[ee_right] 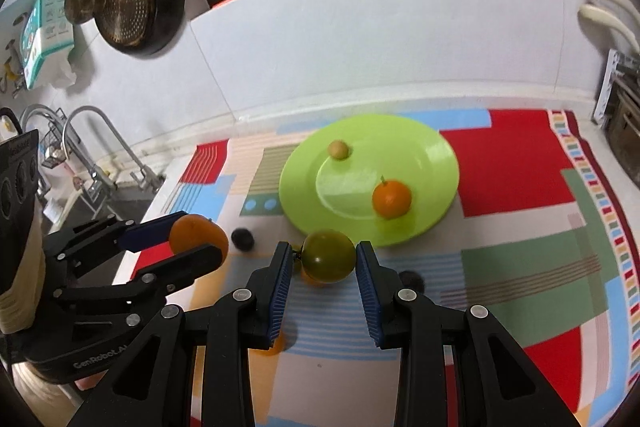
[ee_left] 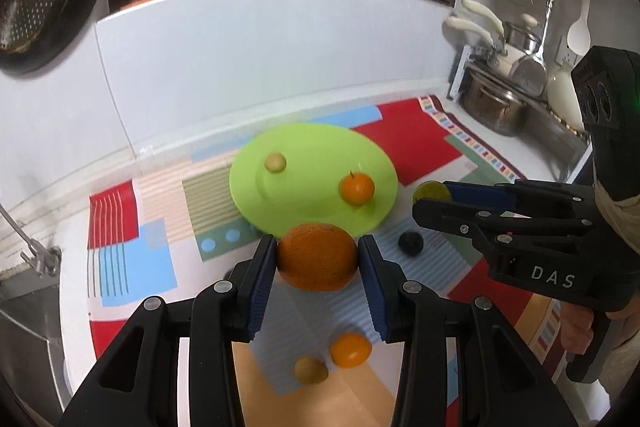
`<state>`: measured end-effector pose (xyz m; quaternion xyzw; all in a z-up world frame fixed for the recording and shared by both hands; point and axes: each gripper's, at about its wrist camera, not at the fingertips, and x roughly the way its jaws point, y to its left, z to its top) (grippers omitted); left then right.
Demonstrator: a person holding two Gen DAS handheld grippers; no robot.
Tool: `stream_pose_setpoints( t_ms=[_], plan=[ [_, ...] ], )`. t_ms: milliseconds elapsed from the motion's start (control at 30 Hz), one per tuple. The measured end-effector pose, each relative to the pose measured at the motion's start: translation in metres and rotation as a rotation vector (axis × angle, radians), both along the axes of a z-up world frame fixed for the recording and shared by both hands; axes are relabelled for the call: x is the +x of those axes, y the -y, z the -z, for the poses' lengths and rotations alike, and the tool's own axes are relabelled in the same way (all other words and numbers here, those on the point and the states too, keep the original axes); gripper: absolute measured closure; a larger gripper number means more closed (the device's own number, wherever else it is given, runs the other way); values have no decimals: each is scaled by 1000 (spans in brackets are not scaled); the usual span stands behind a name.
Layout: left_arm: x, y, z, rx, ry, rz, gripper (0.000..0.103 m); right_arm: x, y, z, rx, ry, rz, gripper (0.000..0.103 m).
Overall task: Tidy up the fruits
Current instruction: 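Carry both fruits over the green plate and open both grippers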
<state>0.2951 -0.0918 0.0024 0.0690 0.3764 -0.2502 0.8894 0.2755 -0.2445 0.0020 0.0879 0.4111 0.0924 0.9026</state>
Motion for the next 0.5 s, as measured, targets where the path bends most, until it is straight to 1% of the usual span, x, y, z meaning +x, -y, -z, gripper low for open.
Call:
stream_pose_setpoints(
  t_ms=[100,233,367,500],
  plan=[
    [6,3,-7,-1,19,-6,62,6,5,-8,-8,19,1,69],
    [18,8,-14,-8,24,-12,62,17,10,-16,-14,35,4,69],
    [33,13,-14,-2,15,-23,62,29,14,-22,-39,52,-1,69],
    [46,17,-13,7,7,-29,62,46,17,-21,-59,50,-12,69]
  ],
)
